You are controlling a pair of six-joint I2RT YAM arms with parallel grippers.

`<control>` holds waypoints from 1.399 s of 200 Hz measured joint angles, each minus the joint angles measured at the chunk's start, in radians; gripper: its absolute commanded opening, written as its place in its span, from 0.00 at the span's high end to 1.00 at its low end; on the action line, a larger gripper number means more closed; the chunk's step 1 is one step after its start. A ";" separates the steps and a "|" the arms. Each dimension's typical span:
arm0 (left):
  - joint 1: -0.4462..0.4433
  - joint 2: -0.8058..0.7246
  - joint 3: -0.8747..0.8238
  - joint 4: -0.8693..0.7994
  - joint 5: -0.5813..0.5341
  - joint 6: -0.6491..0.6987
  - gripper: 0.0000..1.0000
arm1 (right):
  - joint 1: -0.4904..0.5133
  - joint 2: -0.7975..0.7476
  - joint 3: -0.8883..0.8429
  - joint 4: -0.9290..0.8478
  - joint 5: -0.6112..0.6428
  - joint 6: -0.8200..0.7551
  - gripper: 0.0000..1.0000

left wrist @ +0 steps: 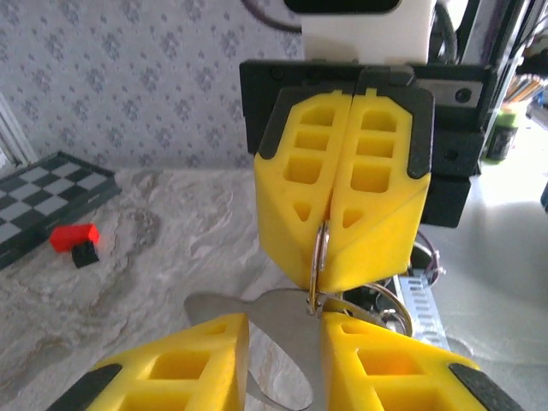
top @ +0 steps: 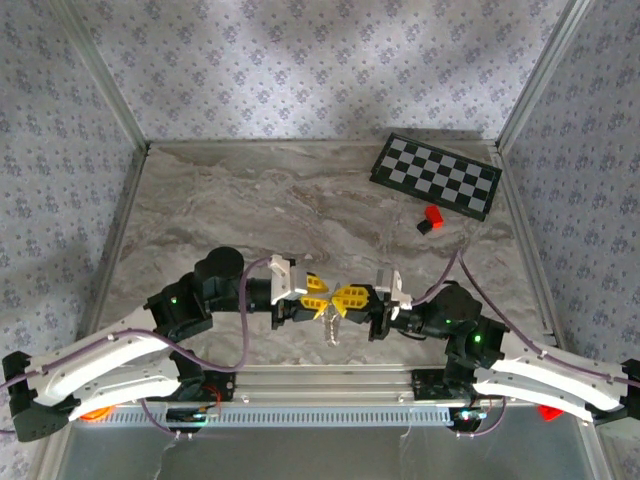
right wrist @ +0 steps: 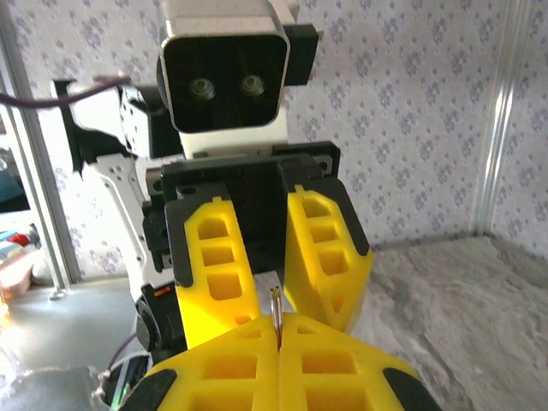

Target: Put the keys on the keyring

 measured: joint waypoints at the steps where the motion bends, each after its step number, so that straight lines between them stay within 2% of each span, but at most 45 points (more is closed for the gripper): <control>1: 0.000 0.000 0.000 0.002 0.001 -0.001 0.72 | 0.000 0.001 0.000 0.003 0.000 0.001 1.00; 85: 0.000 -0.001 -0.003 0.092 0.036 -0.036 0.77 | -0.031 0.011 -0.017 0.124 -0.040 0.048 1.00; 201: 0.000 0.013 -0.002 0.155 0.062 -0.054 0.82 | -0.045 -0.013 -0.048 0.137 -0.071 0.074 1.00; 222: 0.000 0.014 -0.002 0.154 0.063 -0.052 0.89 | -0.044 -0.016 -0.051 0.139 -0.073 0.079 1.00; 241: 0.000 0.013 -0.002 0.152 0.064 -0.050 1.00 | -0.048 -0.016 -0.053 0.139 -0.071 0.081 1.00; 256: 0.000 0.012 -0.002 0.148 0.065 -0.047 1.00 | -0.049 -0.018 -0.054 0.138 -0.070 0.081 1.00; 263: 0.000 0.012 -0.002 0.143 0.065 -0.043 1.00 | -0.049 -0.018 -0.054 0.134 -0.069 0.081 0.95; 280: 0.000 0.013 0.003 0.112 0.062 -0.029 1.00 | -0.049 -0.025 -0.053 0.100 -0.059 0.076 0.76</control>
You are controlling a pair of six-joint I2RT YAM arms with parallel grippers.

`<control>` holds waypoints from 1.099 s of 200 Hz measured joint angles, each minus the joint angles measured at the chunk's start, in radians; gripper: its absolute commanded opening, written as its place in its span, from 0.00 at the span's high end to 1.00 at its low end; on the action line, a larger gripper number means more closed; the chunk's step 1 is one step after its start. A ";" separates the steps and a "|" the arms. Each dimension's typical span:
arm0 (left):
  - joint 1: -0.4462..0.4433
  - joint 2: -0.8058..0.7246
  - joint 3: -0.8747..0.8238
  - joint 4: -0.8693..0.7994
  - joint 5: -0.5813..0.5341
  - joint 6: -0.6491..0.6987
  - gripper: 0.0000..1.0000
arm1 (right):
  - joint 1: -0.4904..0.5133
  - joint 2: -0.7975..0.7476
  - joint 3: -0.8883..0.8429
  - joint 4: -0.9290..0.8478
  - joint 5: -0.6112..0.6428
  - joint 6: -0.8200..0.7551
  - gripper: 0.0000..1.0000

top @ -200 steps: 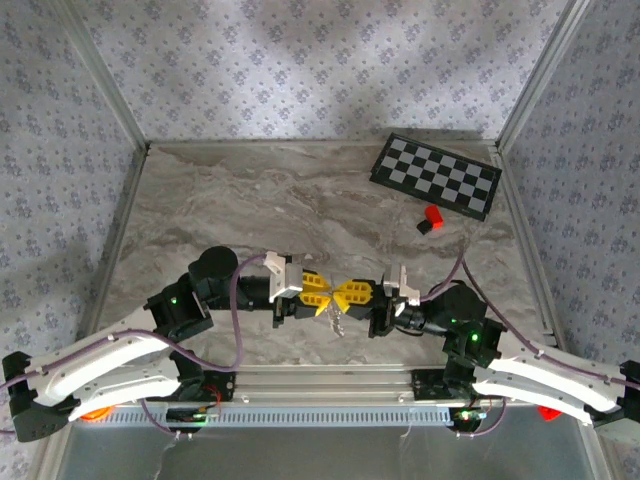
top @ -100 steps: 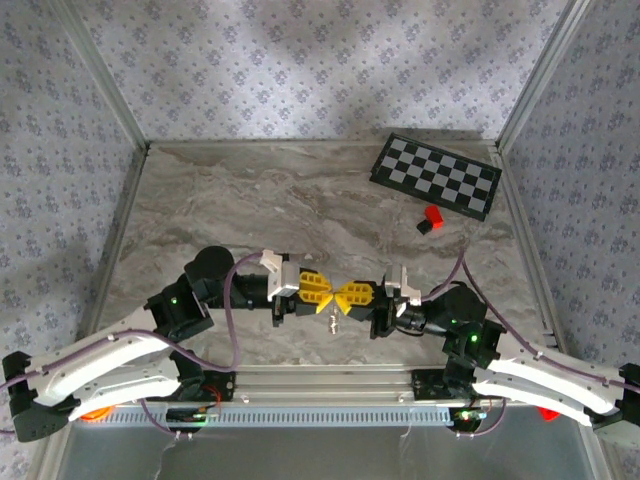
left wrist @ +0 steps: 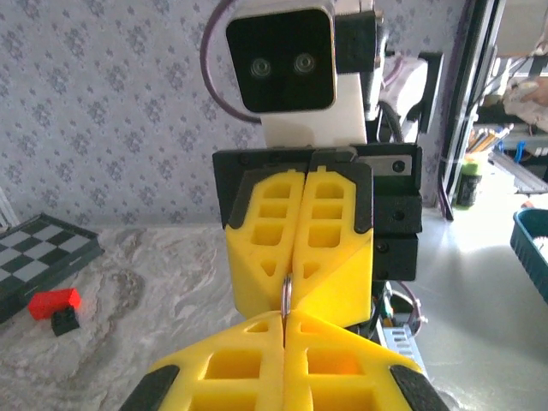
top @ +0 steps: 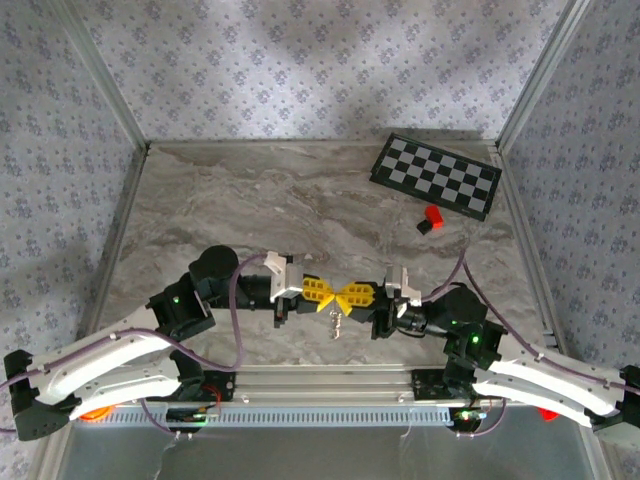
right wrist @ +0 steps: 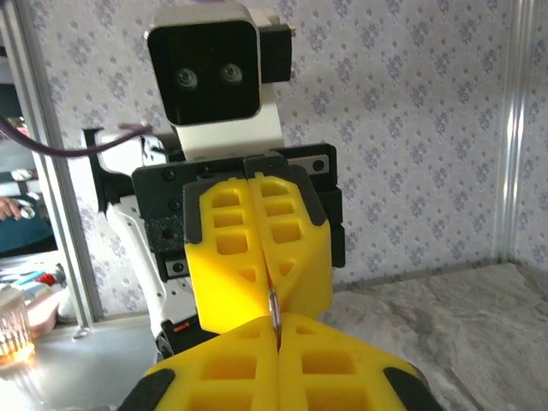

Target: Put the keys on the keyring

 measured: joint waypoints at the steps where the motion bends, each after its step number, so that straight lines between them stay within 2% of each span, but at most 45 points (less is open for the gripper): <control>1: 0.000 0.000 0.001 -0.004 0.000 0.002 1.00 | 0.000 -0.001 0.001 -0.005 0.002 -0.006 0.76; 13: -0.001 0.000 0.011 -0.050 -0.005 0.020 1.00 | 0.000 -0.014 0.009 -0.061 0.013 -0.021 0.67; 24: 0.000 0.000 0.027 -0.095 -0.015 0.039 1.00 | 0.000 -0.026 0.030 -0.134 0.031 -0.048 0.65; 63: -0.001 0.020 0.145 -0.275 -0.057 0.126 1.00 | 0.010 -0.045 0.143 -0.409 0.113 -0.148 0.65; 92: -0.001 0.052 0.211 -0.391 -0.080 0.180 1.00 | 0.021 -0.039 0.188 -0.529 0.148 -0.196 0.65; 127: -0.001 0.097 0.256 -0.504 -0.099 0.224 1.00 | 0.030 -0.002 0.201 -0.589 0.150 -0.225 0.65; 153: -0.001 0.121 0.269 -0.560 -0.105 0.242 1.00 | 0.039 0.026 0.204 -0.595 0.143 -0.235 0.70; 220: -0.001 0.146 0.291 -0.614 -0.105 0.264 1.00 | 0.044 0.069 0.208 -0.591 0.143 -0.252 0.72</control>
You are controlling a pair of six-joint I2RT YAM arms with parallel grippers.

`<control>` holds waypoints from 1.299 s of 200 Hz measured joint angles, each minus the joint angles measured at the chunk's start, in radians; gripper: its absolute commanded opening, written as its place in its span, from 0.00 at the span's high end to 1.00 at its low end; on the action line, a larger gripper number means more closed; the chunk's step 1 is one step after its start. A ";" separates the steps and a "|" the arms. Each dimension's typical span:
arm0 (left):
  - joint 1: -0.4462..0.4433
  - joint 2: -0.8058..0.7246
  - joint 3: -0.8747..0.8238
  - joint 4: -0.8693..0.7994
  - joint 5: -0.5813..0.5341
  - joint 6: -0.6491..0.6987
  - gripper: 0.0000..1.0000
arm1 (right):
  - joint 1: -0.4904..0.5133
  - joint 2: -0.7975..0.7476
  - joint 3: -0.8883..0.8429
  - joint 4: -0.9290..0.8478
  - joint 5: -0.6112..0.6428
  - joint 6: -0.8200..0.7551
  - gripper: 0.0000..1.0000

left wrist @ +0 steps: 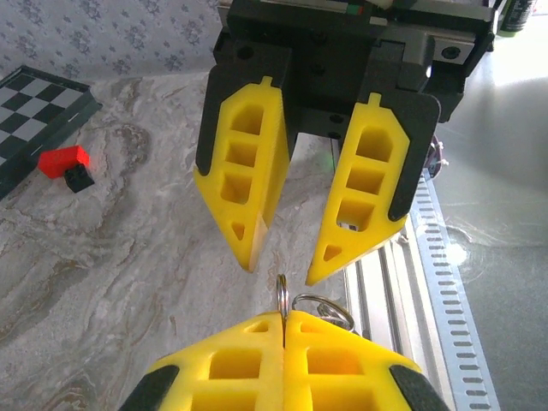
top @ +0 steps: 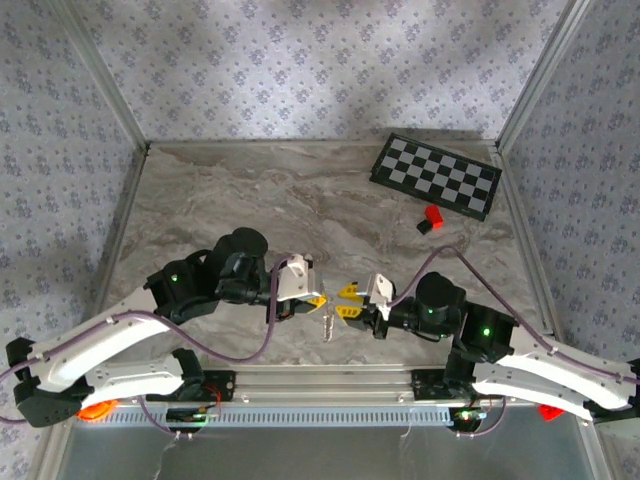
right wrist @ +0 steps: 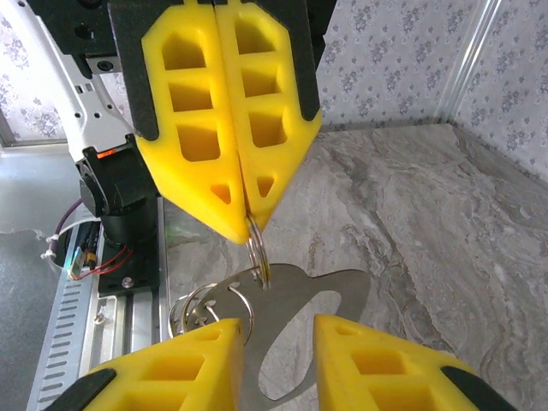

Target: Put the keys on the keyring

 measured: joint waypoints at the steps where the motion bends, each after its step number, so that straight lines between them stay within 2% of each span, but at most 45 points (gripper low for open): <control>1: 0.000 0.000 0.000 0.000 0.000 0.000 1.00 | 0.000 0.001 0.000 0.000 0.000 0.000 0.72; 99: 0.000 0.027 0.003 -0.022 0.000 0.004 1.00 | 0.001 0.030 0.011 0.040 -0.034 -0.011 0.75; 156: 0.000 0.032 0.003 -0.029 0.001 0.011 1.00 | 0.001 0.040 0.011 0.047 -0.038 -0.016 0.83; 201: 0.000 0.032 0.003 -0.029 0.002 0.011 1.00 | 0.001 0.056 0.011 0.046 -0.037 -0.022 0.83; 247: 0.000 0.032 0.003 -0.030 0.003 0.011 1.00 | 0.000 0.063 0.011 0.045 -0.037 -0.027 1.00; 260: 0.000 0.032 0.003 -0.029 0.003 0.012 1.00 | 0.000 0.060 0.011 0.045 -0.037 -0.029 1.00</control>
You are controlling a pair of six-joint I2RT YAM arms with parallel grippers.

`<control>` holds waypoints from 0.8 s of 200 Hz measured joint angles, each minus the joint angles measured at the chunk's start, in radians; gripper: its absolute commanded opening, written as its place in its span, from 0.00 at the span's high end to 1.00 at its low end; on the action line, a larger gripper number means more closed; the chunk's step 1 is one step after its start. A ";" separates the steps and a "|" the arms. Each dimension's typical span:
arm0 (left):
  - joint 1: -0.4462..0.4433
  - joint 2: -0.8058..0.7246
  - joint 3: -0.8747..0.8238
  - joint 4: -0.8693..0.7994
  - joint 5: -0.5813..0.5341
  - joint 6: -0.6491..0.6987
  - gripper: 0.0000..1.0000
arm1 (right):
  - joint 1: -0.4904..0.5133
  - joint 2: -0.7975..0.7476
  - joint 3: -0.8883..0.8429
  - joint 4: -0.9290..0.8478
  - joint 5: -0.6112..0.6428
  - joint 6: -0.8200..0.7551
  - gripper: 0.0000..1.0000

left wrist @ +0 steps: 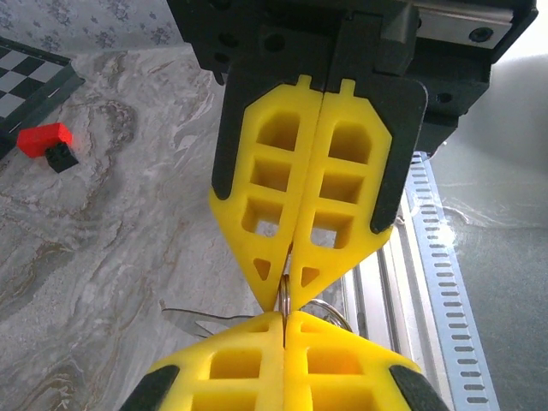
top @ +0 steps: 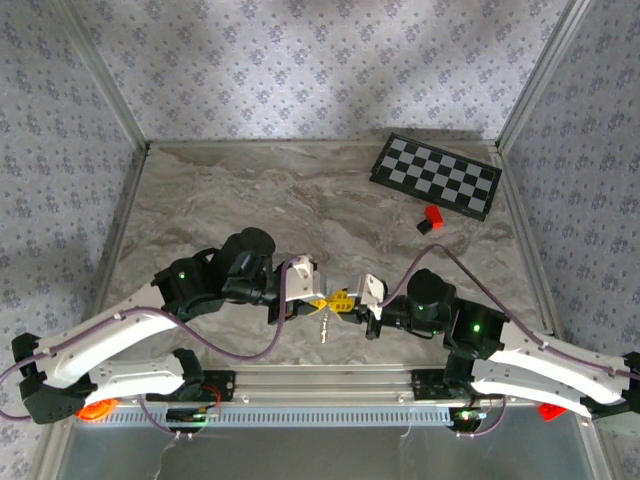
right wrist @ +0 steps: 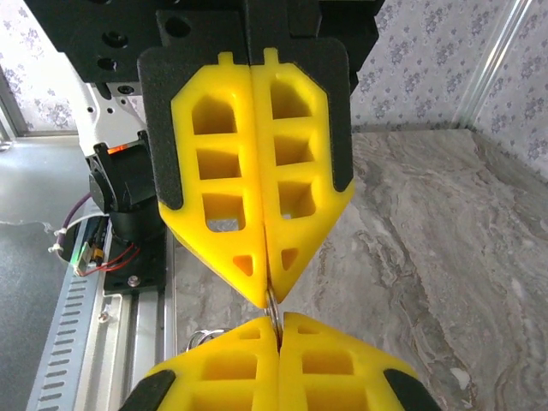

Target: Put the keys on the keyring

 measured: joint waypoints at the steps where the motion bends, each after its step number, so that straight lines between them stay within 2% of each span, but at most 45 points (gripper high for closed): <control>1: 0.000 0.000 0.000 0.000 0.000 0.000 1.00 | 0.000 0.000 0.000 0.000 0.000 0.000 1.00; 11: 0.000 0.000 0.000 0.002 0.000 0.002 0.95 | 0.000 -0.002 0.000 0.000 0.001 0.000 1.00; 31: 0.000 -0.002 -0.001 0.017 -0.003 0.002 0.76 | 0.000 -0.008 -0.003 0.009 0.005 0.001 1.00; 50: 0.000 -0.023 -0.023 0.063 0.000 -0.022 0.70 | -0.001 -0.029 -0.023 0.053 0.005 0.010 1.00; 108: 0.000 -0.197 -0.216 0.329 0.017 -0.159 0.69 | -0.055 -0.080 -0.131 0.303 -0.076 0.130 1.00; 160: 0.001 -0.227 -0.286 0.531 0.024 -0.252 0.71 | -0.084 -0.080 -0.161 0.486 -0.144 0.216 1.00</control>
